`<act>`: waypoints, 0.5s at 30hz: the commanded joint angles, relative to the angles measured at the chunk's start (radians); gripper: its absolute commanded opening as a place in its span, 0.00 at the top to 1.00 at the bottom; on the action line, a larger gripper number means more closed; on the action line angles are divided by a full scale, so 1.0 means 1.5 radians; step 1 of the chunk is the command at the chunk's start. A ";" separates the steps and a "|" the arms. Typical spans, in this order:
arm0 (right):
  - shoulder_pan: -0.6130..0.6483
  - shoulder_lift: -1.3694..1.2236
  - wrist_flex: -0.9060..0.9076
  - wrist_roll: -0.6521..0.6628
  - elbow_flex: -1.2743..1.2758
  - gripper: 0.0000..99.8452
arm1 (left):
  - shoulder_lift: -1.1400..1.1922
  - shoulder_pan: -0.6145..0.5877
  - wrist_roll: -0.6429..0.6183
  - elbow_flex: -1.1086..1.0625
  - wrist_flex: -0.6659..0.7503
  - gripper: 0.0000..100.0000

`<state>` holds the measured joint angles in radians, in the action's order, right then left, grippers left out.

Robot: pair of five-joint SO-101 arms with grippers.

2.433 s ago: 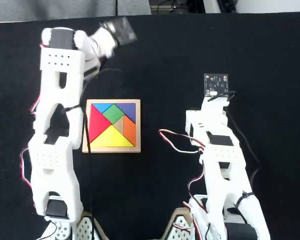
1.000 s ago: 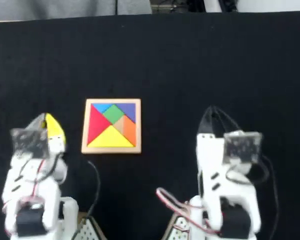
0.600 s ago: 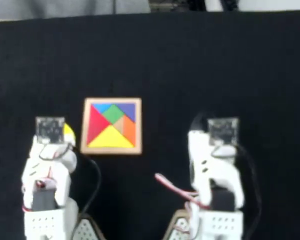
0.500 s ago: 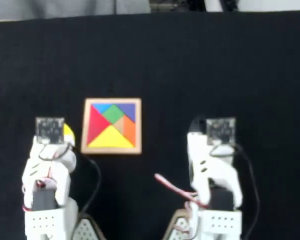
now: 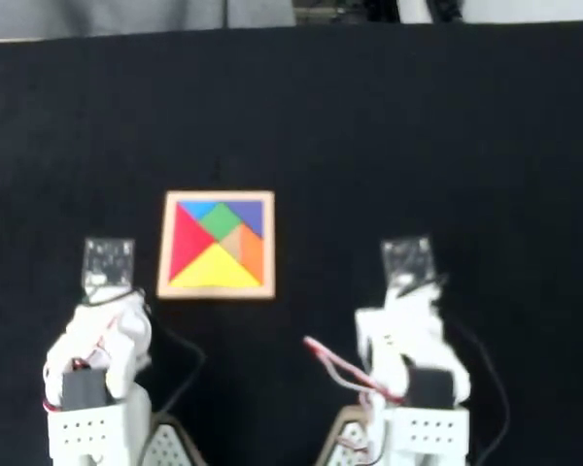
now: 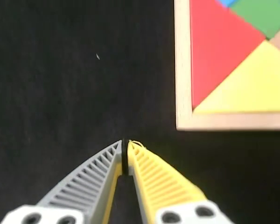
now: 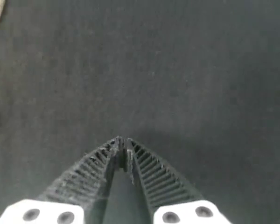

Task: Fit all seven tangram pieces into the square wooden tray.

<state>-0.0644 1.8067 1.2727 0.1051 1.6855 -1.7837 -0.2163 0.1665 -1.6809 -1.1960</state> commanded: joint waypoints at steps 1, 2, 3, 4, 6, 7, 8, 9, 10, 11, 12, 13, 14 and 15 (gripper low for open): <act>0.018 0.056 0.021 -0.001 -0.001 0.99 | -0.008 -0.002 0.002 -0.014 -0.040 0.97; 0.017 0.054 0.020 -0.001 -0.001 0.99 | -0.008 -0.003 0.002 -0.013 -0.045 0.97; 0.016 0.053 0.019 -0.001 -0.001 0.99 | -0.008 -0.007 0.002 -0.013 -0.042 0.97; 0.016 0.053 0.019 -0.001 -0.001 0.99 | -0.008 -0.008 0.002 -0.013 -0.041 0.97; 0.018 0.053 0.019 -0.001 -0.001 0.99 | -0.008 -0.008 0.002 -0.013 -0.041 0.97; 0.017 0.056 0.020 0.000 -0.001 0.99 | -0.008 -0.008 0.004 -0.013 -0.041 0.97; 0.015 0.057 0.021 0.003 -0.001 0.99 | -0.008 -0.004 0.004 -0.013 -0.042 0.97; 0.015 0.057 0.021 0.003 -0.001 0.99 | -0.008 -0.003 0.004 -0.013 -0.042 0.97; 0.015 0.057 0.021 0.003 -0.001 0.99 | -0.008 -0.004 0.004 -0.013 -0.042 0.97; 0.016 0.057 0.021 0.003 -0.001 0.99 | -0.008 -0.005 0.004 -0.013 -0.042 0.97; 0.016 0.057 0.021 0.003 -0.001 0.99 | -0.008 -0.006 0.004 -0.013 -0.042 0.97; 0.016 0.057 0.021 0.003 -0.001 0.99 | -0.008 -0.006 0.004 -0.013 -0.042 0.97; 0.016 0.057 0.021 0.003 -0.001 0.99 | -0.008 -0.006 0.004 -0.013 -0.042 0.97; 0.016 0.057 0.021 0.003 -0.001 0.99 | -0.008 -0.006 0.004 -0.013 -0.042 0.97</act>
<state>-0.0506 1.8067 1.3004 0.1066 1.6855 -1.7868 -0.2163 0.1665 -1.6809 -1.2559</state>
